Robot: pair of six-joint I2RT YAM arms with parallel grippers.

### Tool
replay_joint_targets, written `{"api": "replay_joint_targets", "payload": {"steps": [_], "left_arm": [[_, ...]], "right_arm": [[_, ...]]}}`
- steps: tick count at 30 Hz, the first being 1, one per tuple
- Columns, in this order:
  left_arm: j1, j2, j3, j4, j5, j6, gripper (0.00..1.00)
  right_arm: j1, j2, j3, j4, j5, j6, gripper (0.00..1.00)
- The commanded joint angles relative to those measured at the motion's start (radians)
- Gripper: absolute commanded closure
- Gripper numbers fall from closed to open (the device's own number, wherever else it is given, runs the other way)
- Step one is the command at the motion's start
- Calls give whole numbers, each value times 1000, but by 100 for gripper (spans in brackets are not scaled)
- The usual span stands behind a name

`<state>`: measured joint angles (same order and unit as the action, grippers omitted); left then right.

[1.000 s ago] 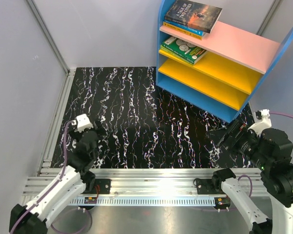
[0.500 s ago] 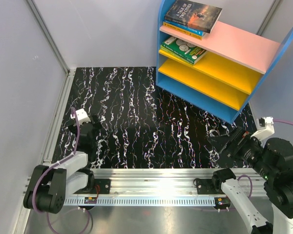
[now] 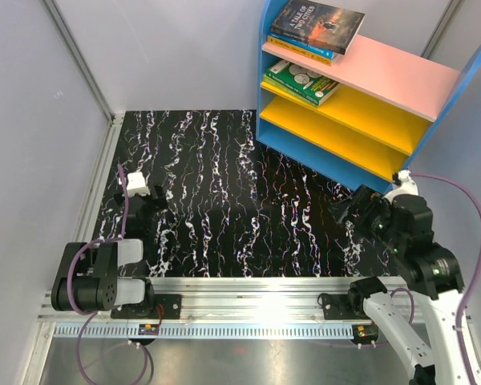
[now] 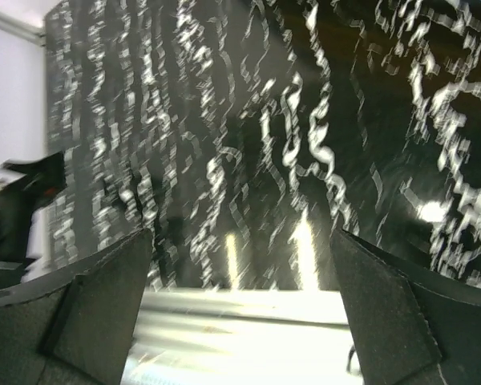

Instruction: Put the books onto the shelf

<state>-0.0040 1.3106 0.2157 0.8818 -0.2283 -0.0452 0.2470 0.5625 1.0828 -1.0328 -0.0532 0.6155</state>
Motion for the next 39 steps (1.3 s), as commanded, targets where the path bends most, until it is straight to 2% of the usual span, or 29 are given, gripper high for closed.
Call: {"api": "replay_joint_targets", "payload": {"steps": [1,4,5,8,10,13,15,19,22,26,27,28,31,32,33,35,39], "left_arm": [[22,15,-15,184,81,24,1],[21,13,-9,170,84,30,1],[19,16,-10,187,83,34,1],[18,13,-9,174,84,31,1],[19,9,-9,174,86,30,1],[19,12,-10,178,84,31,1],[19,9,-9,175,84,31,1],[19,12,-10,175,84,31,1],[18,10,-10,177,86,31,1],[19,10,-10,177,83,33,1],[18,10,-10,175,84,31,1],[19,10,-9,177,84,33,1],[18,9,-9,175,84,31,1],[19,12,-10,175,84,31,1],[19,12,-10,177,86,30,1],[19,12,-10,180,84,31,1],[19,10,-9,175,84,31,1]], "right_arm": [[3,13,-111,265,102,-127,0],[5,30,-234,446,131,-279,0],[3,43,-271,494,124,-375,0],[5,69,-417,684,160,-497,0],[5,73,-530,871,139,-650,0],[3,180,-589,1023,83,-785,0],[0,287,-619,1202,30,-852,0],[-78,518,-658,1509,-48,-844,0],[-133,629,-708,1756,-85,-804,0],[-205,830,-762,1969,-69,-752,0],[-225,859,-777,2078,-65,-735,0],[-238,876,-776,2074,22,-706,0],[-307,1002,-796,2283,47,-593,0],[-307,973,-767,2200,77,-600,0],[-307,956,-686,1994,91,-596,0],[-310,987,-701,2059,117,-571,0],[-308,967,-693,2013,128,-570,0]]}}
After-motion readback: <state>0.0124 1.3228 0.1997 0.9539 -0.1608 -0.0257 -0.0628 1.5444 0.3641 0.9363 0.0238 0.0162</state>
